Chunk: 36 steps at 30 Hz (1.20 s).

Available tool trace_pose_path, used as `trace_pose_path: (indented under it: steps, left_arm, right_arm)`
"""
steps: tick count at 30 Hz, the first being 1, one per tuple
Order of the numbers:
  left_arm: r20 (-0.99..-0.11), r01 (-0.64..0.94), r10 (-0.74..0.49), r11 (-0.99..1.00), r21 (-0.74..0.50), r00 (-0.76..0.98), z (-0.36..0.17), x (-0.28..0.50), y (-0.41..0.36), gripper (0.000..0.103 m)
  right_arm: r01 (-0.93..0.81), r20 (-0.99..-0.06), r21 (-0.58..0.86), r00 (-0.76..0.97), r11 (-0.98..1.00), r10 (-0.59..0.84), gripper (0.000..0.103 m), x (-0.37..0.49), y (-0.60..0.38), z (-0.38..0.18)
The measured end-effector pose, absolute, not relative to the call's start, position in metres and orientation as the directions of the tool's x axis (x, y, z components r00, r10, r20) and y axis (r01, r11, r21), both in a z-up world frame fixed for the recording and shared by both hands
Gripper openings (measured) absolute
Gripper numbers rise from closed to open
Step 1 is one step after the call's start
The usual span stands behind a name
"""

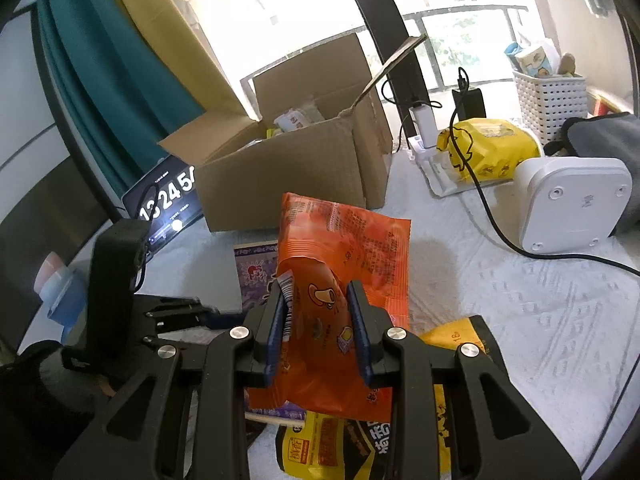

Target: Organize snacks

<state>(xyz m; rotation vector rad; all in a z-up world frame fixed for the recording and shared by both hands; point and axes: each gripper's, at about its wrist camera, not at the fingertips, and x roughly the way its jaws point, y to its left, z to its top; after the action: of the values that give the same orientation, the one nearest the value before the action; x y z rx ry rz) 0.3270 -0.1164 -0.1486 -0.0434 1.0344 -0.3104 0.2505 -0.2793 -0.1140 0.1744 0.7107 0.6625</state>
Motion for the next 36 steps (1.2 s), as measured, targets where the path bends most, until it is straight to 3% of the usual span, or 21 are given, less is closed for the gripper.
trace_pose_path:
  steps: [2,9,13,16,19,20,24,31,36]
  left_arm:
    - [-0.835,0.250,-0.267,0.955,-0.161,0.481,-0.144,0.323,-0.119,0.012]
    - [-0.837,0.231,-0.235,0.964,-0.134,0.494,-0.131,0.313,-0.104,0.014]
    - [-0.861,0.131,-0.161,0.985,-0.110,0.483,-0.137,0.311,-0.067,0.015]
    - [-0.878,0.049,-0.209,0.977,-0.208,0.430,-0.145,0.309,-0.045,0.026]
    - [-0.856,0.019,-0.301,0.946,-0.324,0.420,-0.145,0.302,-0.039,0.067]
    - [-0.849,0.013,-0.328,0.935,-0.354,0.415,-0.146,0.301,-0.039,0.070]
    - [-0.830,-0.008,-0.415,0.893,-0.450,0.372,-0.151,0.303,-0.046,0.071]
    - [-0.840,-0.037,-0.423,0.886,-0.462,0.340,-0.144,0.317,-0.060,0.076]
    - [-0.843,-0.026,-0.422,0.890,-0.456,0.333,-0.151,0.336,-0.079,0.076]
  right_arm:
    - [-0.500,-0.547,0.361,0.570,0.787,0.613,0.032,0.249,-0.280,-0.112]
    - [-0.495,-0.548,0.340,0.587,0.800,0.596,0.032,0.246,-0.281,-0.104]
    - [-0.493,-0.551,0.337,0.587,0.802,0.593,0.032,0.246,-0.279,-0.103]
    - [-0.499,-0.554,0.329,0.585,0.802,0.592,0.032,0.246,-0.276,-0.101]
    - [-0.503,-0.557,0.320,0.585,0.802,0.590,0.032,0.246,-0.273,-0.099]
    - [-0.506,-0.560,0.316,0.583,0.803,0.588,0.032,0.245,-0.271,-0.099]
    - [-0.498,-0.595,0.294,0.572,0.816,0.564,0.032,0.247,-0.263,-0.109]
    - [-0.457,-0.678,0.273,0.534,0.847,0.506,0.032,0.254,-0.257,-0.145]
    - [-0.461,-0.661,0.337,0.505,0.821,0.555,0.032,0.257,-0.258,-0.154]
